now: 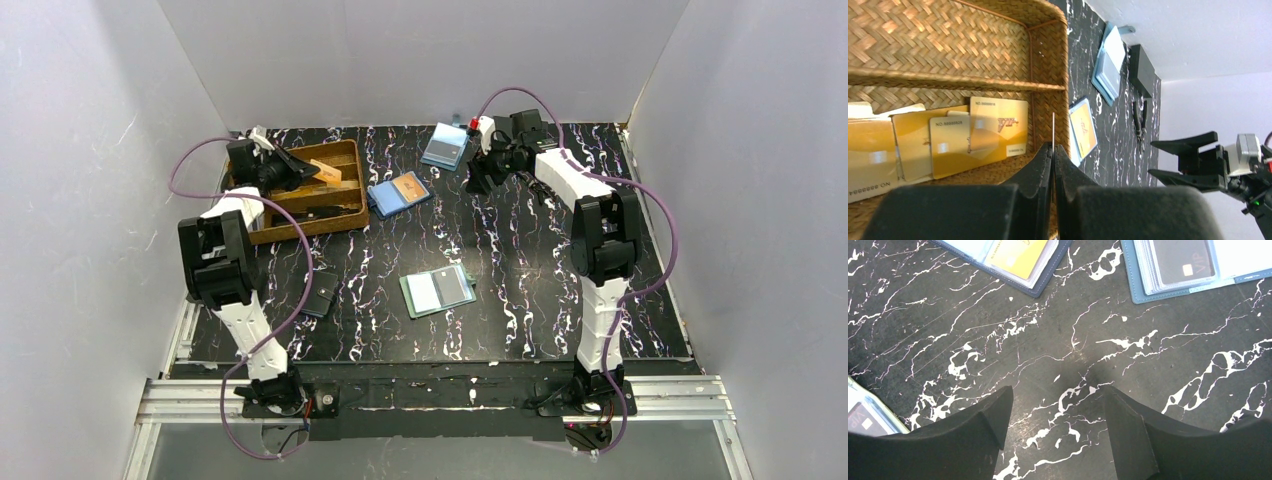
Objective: Take the credit cards out of the card holder
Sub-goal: Place the credit card in the storage box.
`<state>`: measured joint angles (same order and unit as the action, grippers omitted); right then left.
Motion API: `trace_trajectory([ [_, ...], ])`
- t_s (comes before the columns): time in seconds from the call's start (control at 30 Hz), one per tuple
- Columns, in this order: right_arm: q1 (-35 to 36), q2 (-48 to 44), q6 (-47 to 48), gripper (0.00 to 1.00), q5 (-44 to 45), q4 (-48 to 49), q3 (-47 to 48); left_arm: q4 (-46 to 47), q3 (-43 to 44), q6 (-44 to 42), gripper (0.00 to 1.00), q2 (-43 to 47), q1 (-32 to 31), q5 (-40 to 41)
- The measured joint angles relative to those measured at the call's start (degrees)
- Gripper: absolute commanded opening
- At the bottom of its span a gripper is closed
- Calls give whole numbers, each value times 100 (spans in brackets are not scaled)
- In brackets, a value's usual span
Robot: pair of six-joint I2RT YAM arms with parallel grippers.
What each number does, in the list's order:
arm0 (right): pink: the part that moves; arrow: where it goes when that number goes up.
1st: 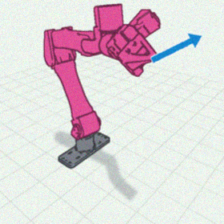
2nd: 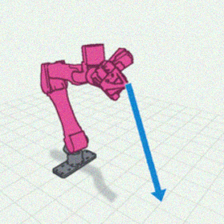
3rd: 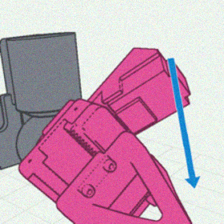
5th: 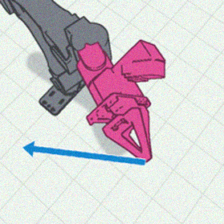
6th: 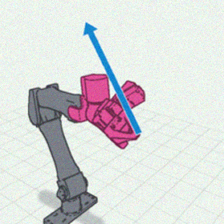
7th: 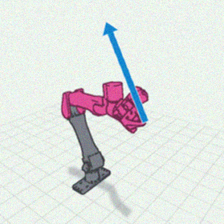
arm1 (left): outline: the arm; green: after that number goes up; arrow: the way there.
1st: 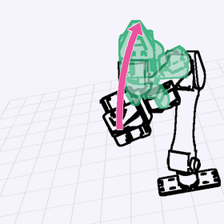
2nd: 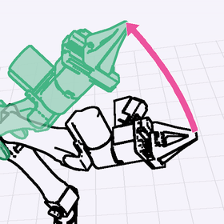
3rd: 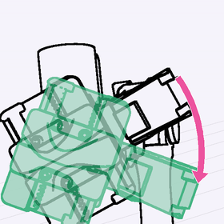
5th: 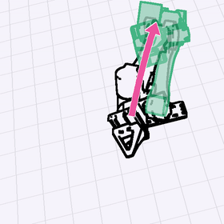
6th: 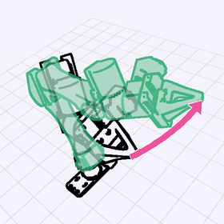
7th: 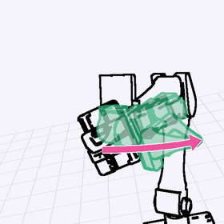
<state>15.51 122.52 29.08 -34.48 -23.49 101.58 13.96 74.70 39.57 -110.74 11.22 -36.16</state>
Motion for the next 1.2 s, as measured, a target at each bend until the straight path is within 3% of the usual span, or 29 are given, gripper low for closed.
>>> trace_trajectory([
  [0.33,7,-11,-153,75,44,83,-129,372,0,229,8,-256,33,166],
  [0.73,7,-245,-216,76,181,146,-588,501,9,354,9,-651,35,232],
  [0.87,7,-520,-229,76,214,216,-822,535,9,356,19,-654,33,262],
  [1.2,7,-1067,-234,77,258,308,-1235,2,-234,76,57,-201,33,1207],
])
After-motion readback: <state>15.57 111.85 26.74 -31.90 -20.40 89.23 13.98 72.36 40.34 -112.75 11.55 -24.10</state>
